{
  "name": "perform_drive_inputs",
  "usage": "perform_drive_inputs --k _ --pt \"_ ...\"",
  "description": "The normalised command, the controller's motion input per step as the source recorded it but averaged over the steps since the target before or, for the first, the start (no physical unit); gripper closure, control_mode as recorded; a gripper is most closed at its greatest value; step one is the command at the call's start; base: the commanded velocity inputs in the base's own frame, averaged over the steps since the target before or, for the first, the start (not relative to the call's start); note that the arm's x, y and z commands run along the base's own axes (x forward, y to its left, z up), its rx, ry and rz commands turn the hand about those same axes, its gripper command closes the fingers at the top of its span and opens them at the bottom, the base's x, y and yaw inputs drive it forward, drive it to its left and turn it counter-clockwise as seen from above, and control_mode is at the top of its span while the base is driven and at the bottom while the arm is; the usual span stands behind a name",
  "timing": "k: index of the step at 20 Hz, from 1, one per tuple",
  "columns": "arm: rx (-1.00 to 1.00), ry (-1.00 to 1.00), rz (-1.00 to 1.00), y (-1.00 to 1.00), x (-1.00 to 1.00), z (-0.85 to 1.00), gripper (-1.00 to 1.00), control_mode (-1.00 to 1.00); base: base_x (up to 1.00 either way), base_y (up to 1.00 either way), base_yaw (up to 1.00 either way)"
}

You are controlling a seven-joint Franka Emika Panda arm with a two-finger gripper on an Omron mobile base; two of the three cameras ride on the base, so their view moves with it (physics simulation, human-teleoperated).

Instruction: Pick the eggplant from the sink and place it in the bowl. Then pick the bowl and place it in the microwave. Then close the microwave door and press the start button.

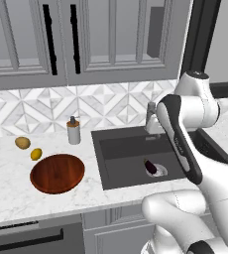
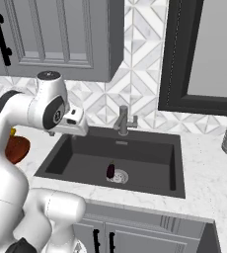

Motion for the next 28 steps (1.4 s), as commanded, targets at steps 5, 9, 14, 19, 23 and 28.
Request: perform_drive_inputs --k 5,9,14,19,23,28 --pt "-0.02 0.05 0.00 -0.01 0.13 -0.67 -1.00 -1.00 0.00 0.00 0.00" --pt "-0.05 0.00 0.00 -0.10 0.16 -0.71 -1.00 -1.00 0.00 0.00 0.00" --pt "-0.01 -0.02 0.00 -0.26 0.26 -0.69 -1.00 -1.00 0.00 0.00 0.00" --pt "0.00 -0.01 0.00 -0.33 0.43 -0.52 -1.00 -1.00 0.00 0.00 0.00" --pt "0.00 0.00 0.00 -0.34 0.50 -0.41 -1.00 -1.00 0.00 0.00 0.00" --pt "0.00 0.01 0.00 -0.22 0.56 -0.29 -1.00 -1.00 0.00 0.00 0.00"
